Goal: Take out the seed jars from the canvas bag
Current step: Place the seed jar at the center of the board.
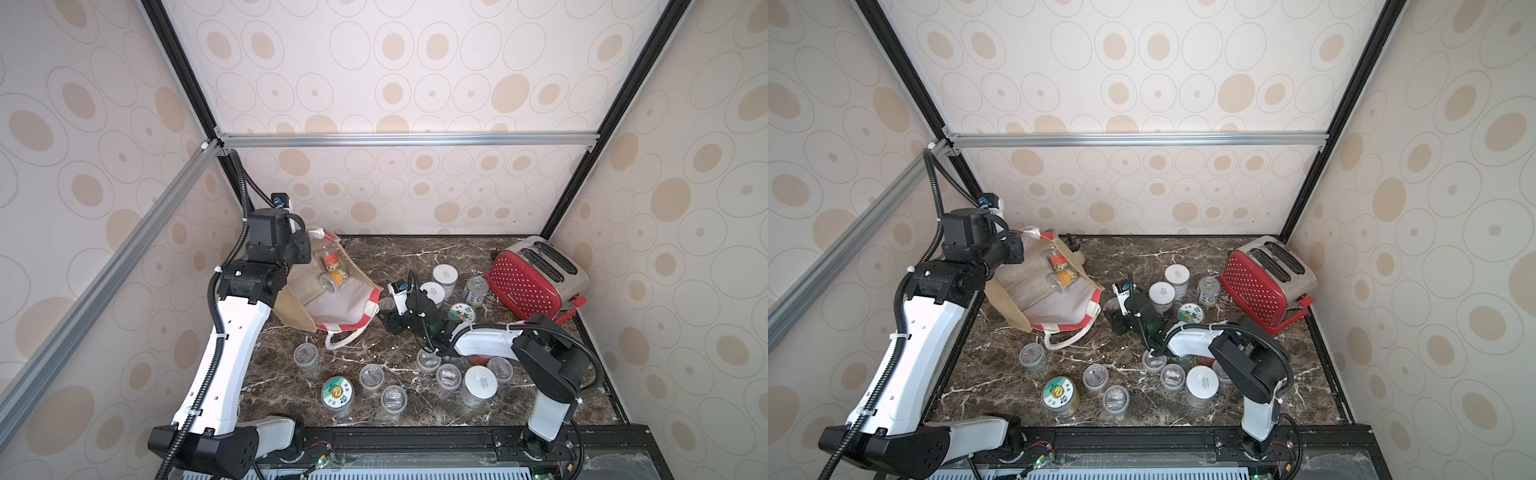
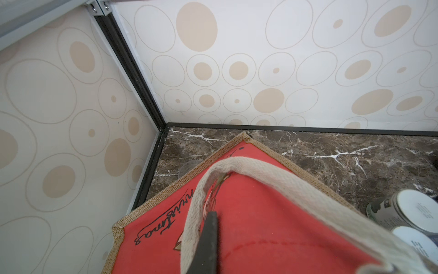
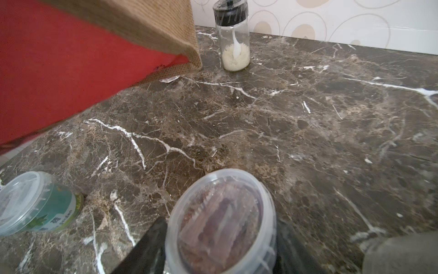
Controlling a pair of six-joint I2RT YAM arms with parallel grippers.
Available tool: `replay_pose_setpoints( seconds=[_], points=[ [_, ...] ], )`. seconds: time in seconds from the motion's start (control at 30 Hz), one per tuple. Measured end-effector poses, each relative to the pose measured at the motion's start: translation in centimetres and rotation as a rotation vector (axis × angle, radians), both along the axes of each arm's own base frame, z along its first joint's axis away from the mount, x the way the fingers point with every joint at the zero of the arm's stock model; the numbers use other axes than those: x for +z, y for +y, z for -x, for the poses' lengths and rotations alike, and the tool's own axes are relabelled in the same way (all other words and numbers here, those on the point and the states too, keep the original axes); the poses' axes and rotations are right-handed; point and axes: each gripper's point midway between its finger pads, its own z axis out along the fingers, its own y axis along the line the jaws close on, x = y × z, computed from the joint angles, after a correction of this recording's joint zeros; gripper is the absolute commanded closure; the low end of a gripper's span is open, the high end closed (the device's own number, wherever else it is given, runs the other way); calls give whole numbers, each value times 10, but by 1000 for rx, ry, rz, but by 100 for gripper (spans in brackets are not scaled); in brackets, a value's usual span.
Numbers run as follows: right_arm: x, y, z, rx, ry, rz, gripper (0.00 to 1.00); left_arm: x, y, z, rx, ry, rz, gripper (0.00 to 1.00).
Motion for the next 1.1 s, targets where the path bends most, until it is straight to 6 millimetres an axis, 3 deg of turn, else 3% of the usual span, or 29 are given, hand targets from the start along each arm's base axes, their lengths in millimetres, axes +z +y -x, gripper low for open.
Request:
replay_pose_setpoints(
  seconds=[0.3,0.53,0.87,1.0,1.1],
  points=[
    [-31,35,-7,47,27,-31,48,19,6,5,18,-32,17,100],
    [-27,42,-5,65,2,-81,39,18,5,5,5,-24,24,100],
    [-48,12,19,53,45,-5,28,16,-5,4,-46,-19,55,100],
    [-41,3,25,47,39,2,18,15,-10,3,-74,-14,69,100],
    [-23,-7,33,41,21,7,13,13,-16,2,-100,-10,81,100]
  ],
)
